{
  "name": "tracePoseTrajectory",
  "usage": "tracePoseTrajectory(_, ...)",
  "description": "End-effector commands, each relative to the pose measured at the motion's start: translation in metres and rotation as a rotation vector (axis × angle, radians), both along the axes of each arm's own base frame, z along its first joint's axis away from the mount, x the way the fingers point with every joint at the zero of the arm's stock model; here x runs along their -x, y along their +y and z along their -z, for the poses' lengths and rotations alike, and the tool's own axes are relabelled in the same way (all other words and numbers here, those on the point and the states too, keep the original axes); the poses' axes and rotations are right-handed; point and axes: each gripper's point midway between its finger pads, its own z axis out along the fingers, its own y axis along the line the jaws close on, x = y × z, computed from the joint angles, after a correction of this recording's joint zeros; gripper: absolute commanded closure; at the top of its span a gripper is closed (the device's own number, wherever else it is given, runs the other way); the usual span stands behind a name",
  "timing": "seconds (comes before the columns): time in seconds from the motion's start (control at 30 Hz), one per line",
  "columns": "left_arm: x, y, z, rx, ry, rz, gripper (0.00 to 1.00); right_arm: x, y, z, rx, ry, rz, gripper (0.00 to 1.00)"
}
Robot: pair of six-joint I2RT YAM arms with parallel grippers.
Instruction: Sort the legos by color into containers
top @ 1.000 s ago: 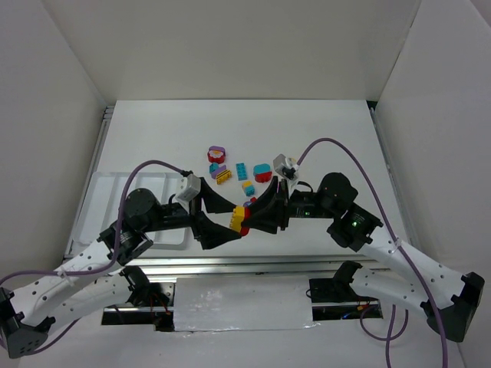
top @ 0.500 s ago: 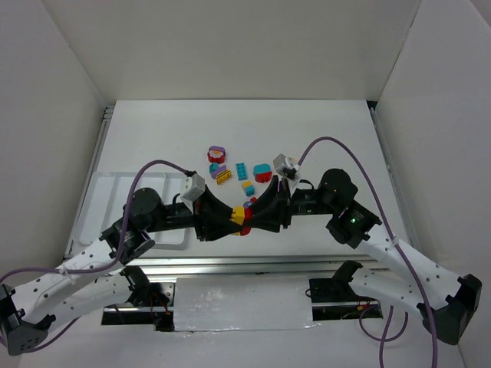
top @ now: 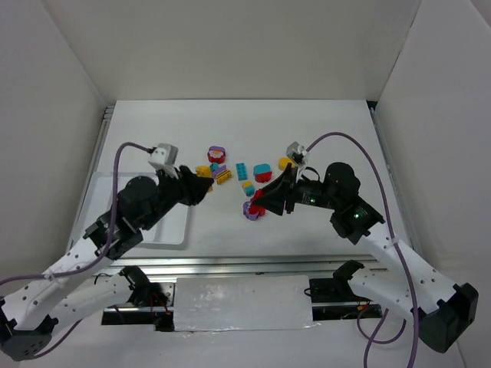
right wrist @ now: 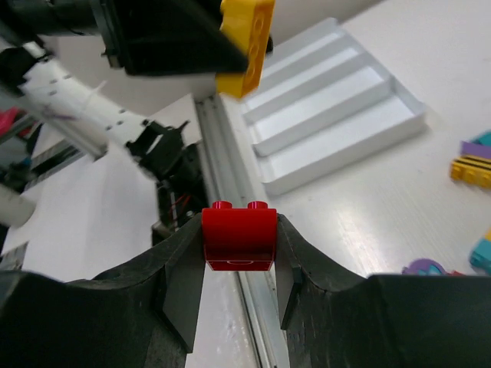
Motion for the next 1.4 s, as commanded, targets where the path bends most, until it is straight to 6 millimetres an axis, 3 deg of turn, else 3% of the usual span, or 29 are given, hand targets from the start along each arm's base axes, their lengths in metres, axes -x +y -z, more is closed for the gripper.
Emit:
tracePoseTrajectory(0.0, -0.065, 0.122, 0.053, -0.089, 0.282, -0.779, 1.0, -0.037, -0.01, 0.003, 0.038, 0.063, 0.218, 1.0)
tracePoseTrajectory(0.03, -0.063, 0.123, 0.067, -0.155, 0.327, -0.782, 1.0, -0.039, -0.011, 0.006, 0.045, 0.078, 0.234, 1.0)
tracePoseTrajectory(0.07, -0.072, 0.148, 0.079, -0.161, 0.383, -0.876, 1.0, -0.038, -0.01, 0.006, 0.048, 0.088, 0.238, 1.0)
tracePoseTrajectory(0.13, -0.084, 0.152, 0.107, -0.178, 0.472, -0.868, 1.0, -0.041, -0.011, 0.005, 0.049, 0.093, 0.269, 1.0)
tracePoseTrajectory(0.17, -0.093, 0.163, 0.113, -0.177, 0.482, -0.89, 1.0, -0.04, -0.01, 0.006, 0.052, 0.096, 0.267, 1.0)
tracePoseTrajectory(0.4, -0.133, 0.17, 0.172, -0.242, 0.64, -0.911, 0.97, -0.039, -0.01, 0.019, 0.086, 0.116, 0.271, 1.0)
tracePoseTrajectory(0.57, -0.142, 0.159, 0.21, -0.258, 0.724, -0.862, 0.91, -0.039, -0.009, 0.028, 0.091, 0.126, 0.272, 1.0)
tracePoseTrajectory(0.63, -0.142, 0.158, 0.226, -0.276, 0.752, -0.856, 0.88, -0.039, -0.008, 0.032, 0.096, 0.133, 0.267, 1.0)
tracePoseTrajectory(0.7, -0.143, 0.157, 0.234, -0.287, 0.769, -0.85, 0.77, -0.039, -0.008, 0.034, 0.097, 0.14, 0.263, 1.0)
tracePoseTrajectory(0.77, -0.142, 0.157, 0.235, -0.291, 0.774, -0.847, 0.6, -0.039, -0.006, 0.037, 0.097, 0.144, 0.26, 1.0)
tracePoseTrajectory(0.8, -0.141, 0.156, 0.233, -0.285, 0.771, -0.846, 0.42, -0.04, -0.007, 0.038, 0.098, 0.148, 0.262, 1.0)
tracePoseTrajectory(0.87, -0.139, 0.158, 0.226, -0.275, 0.756, -0.85, 0.21, -0.041, -0.006, 0.038, 0.098, 0.152, 0.265, 1.0)
tracePoseTrajectory(0.93, -0.137, 0.159, 0.218, -0.265, 0.739, -0.85, 0.12, -0.041, -0.005, 0.038, 0.099, 0.157, 0.263, 1.0)
tracePoseTrajectory(0.97, -0.135, 0.16, 0.208, -0.256, 0.724, -0.853, 0.02, -0.041, -0.005, 0.039, 0.099, 0.161, 0.262, 1.0)
tracePoseTrajectory(1.03, -0.133, 0.16, 0.198, -0.252, 0.707, -0.84, 0.01, -0.042, -0.004, 0.036, 0.084, 0.169, 0.266, 1.0)
tracePoseTrajectory(1.17, -0.123, 0.141, 0.15, -0.146, 0.562, -0.693, 0.03, -0.051, -0.007, 0.029, 0.044, 0.219, 0.334, 1.0)
tracePoseTrajectory(1.2, -0.126, 0.117, 0.127, -0.073, 0.464, -0.546, 0.03, -0.056, -0.009, 0.023, 0.014, 0.253, 0.368, 1.0)
tracePoseTrajectory(1.27, -0.105, 0.091, 0.098, 0.019, 0.311, -0.354, 0.02, -0.06, -0.012, 0.017, -0.023, 0.286, 0.391, 1.0)
tracePoseTrajectory(1.3, -0.093, 0.06, 0.063, 0.095, 0.17, -0.145, 0.01, -0.059, -0.011, 0.012, -0.047, 0.31, 0.386, 1.0)
tracePoseTrajectory(1.33, -0.077, 0.047, 0.064, 0.118, 0.131, -0.036, 0.0, -0.056, -0.011, 0.004, -0.071, 0.302, 0.36, 1.0)
tracePoseTrajectory(1.37, -0.059, 0.036, 0.043, 0.152, 0.043, 0.069, 0.01, -0.053, -0.01, 0.001, -0.081, 0.306, 0.346, 1.0)
